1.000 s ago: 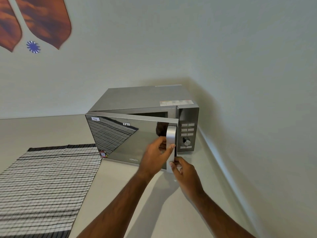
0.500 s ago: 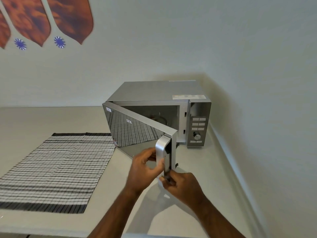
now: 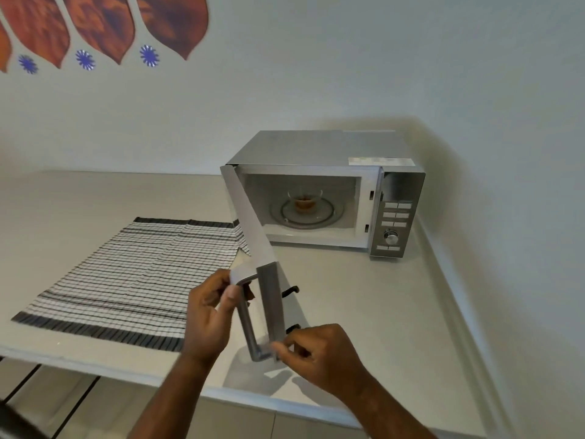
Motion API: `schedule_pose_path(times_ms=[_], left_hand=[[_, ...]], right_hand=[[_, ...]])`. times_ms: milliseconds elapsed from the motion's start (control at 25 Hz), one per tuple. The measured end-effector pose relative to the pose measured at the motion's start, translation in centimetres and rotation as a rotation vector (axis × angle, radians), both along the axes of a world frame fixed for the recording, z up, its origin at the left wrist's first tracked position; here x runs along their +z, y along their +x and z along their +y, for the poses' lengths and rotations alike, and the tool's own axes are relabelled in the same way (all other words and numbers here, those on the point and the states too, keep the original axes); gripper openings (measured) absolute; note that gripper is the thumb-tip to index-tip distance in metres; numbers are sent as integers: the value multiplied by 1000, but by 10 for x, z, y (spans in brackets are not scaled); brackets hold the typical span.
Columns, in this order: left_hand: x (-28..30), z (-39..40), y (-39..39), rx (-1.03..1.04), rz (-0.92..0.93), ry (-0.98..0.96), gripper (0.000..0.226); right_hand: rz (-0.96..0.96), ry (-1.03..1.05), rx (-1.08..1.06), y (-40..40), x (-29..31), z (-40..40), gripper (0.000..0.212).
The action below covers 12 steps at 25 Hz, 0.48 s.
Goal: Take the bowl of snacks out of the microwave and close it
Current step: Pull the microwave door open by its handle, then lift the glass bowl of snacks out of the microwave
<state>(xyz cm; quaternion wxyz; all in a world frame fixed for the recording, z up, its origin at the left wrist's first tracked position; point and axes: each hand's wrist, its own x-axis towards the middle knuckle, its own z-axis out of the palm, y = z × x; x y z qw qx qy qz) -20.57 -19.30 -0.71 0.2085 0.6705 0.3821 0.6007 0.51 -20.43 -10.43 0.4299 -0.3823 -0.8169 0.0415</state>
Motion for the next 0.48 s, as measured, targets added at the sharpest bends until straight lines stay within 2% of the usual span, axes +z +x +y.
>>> schedule_pose_path(times_ms=[160,280,400,480], left_hand=[[18,-3,-29,34,9,54,79],[34,0,-57,62,75,-28,87],[59,7,-84,85,254,-101,84],[87,9,-96,144,365,-47,71]], right_hand=[[-40,19,-83,15,2,15,46],[-48,7,-162,31,3,32,43],[-28,-108,-282,47,3,48,43],[-19,-209,-346,57,3,58,44]])
